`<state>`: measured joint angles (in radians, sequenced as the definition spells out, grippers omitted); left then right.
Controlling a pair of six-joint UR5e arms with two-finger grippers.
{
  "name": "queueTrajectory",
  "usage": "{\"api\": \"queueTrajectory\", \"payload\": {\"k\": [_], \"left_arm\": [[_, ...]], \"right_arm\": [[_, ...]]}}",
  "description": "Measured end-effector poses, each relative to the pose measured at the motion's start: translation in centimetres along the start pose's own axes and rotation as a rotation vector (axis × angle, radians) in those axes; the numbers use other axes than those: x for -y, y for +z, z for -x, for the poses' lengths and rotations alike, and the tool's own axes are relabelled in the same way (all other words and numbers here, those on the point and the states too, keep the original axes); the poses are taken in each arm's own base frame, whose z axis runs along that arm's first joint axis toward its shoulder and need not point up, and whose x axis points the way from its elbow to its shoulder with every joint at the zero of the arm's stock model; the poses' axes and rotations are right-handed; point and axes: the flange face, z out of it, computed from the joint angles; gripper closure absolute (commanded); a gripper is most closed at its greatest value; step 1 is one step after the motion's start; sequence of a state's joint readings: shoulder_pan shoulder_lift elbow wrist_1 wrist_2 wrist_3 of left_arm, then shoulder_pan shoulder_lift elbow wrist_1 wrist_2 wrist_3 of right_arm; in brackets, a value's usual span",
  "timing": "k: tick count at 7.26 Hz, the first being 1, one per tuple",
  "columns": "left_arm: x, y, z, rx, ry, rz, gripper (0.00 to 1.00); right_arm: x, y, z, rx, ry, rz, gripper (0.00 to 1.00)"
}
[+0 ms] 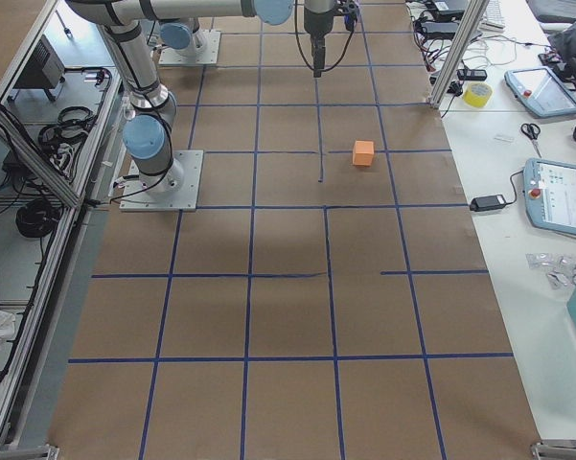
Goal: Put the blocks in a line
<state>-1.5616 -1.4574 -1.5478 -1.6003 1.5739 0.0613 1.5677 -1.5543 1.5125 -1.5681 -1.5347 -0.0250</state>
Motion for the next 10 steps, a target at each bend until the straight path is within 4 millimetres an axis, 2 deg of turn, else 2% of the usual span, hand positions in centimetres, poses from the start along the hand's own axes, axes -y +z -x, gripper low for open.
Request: {"api": "queueTrajectory", "payload": {"k": [7, 10], "left_arm": [[0.0, 0.0, 0.0, 0.0, 0.0, 0.0, 0.0], [0.0, 0.0, 0.0, 0.0, 0.0, 0.001, 0.0]], "right_arm": [[0.2, 0.4, -0.2, -0.004, 0.012, 0.005, 0.0], [1.5, 2.0, -0.9, -0.004, 0.027, 0.028, 0.0]]}}
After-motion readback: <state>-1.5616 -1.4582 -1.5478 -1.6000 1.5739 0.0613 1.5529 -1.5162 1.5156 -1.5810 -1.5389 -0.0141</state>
